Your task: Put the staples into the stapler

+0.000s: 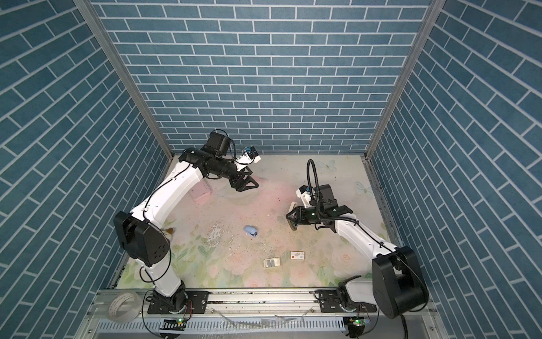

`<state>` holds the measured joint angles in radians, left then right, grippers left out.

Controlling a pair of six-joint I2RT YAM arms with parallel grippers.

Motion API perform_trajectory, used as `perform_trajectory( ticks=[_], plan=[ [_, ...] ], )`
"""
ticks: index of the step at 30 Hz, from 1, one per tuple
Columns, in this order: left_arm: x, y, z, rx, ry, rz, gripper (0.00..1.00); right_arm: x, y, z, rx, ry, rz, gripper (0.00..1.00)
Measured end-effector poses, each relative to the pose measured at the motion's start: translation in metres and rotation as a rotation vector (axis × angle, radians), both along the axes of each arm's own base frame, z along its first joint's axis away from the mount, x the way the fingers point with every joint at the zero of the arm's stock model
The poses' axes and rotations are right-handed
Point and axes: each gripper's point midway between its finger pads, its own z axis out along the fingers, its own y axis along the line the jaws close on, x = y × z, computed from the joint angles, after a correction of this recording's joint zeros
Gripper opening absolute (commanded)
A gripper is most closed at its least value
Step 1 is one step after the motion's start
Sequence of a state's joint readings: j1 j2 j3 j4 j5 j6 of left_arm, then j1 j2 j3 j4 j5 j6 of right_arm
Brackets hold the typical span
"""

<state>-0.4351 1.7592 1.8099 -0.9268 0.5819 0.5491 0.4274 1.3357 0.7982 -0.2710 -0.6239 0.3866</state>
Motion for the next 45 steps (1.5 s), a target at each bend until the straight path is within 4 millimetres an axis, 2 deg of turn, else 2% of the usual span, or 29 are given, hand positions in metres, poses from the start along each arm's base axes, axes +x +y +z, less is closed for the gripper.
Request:
perform_trajectory(
  ticks=[9, 17, 22, 30, 35, 41, 45],
  plan=[
    [-0.006, 0.018, -0.049, 0.139, 0.016, -0.003, 0.77, -0.005, 0.004, -0.053, -0.276, -0.040, 0.044, 0.21],
    [-0.006, 0.018, -0.054, 0.142, 0.021, -0.003, 0.76, 0.011, -0.006, -0.071, -0.416, -0.148, -0.031, 0.25],
    [-0.010, 0.019, -0.059, 0.149, 0.038, -0.012, 0.74, 0.017, -0.012, -0.092, -0.484, -0.159, -0.058, 0.26],
    [-0.023, 0.018, -0.063, 0.141, 0.075, -0.064, 0.74, 0.024, -0.011, -0.096, -0.504, -0.190, -0.074, 0.31],
    [-0.026, 0.018, -0.063, 0.137, 0.086, -0.071, 0.73, 0.023, -0.012, -0.106, -0.518, -0.182, -0.073, 0.37],
    [-0.031, 0.017, -0.066, 0.128, 0.108, -0.086, 0.74, 0.023, -0.009, -0.105, -0.519, -0.198, -0.071, 0.52],
    [-0.038, 0.016, -0.067, 0.123, 0.129, -0.110, 0.74, 0.022, -0.010, -0.105, -0.521, -0.203, -0.072, 0.58]
  ],
)
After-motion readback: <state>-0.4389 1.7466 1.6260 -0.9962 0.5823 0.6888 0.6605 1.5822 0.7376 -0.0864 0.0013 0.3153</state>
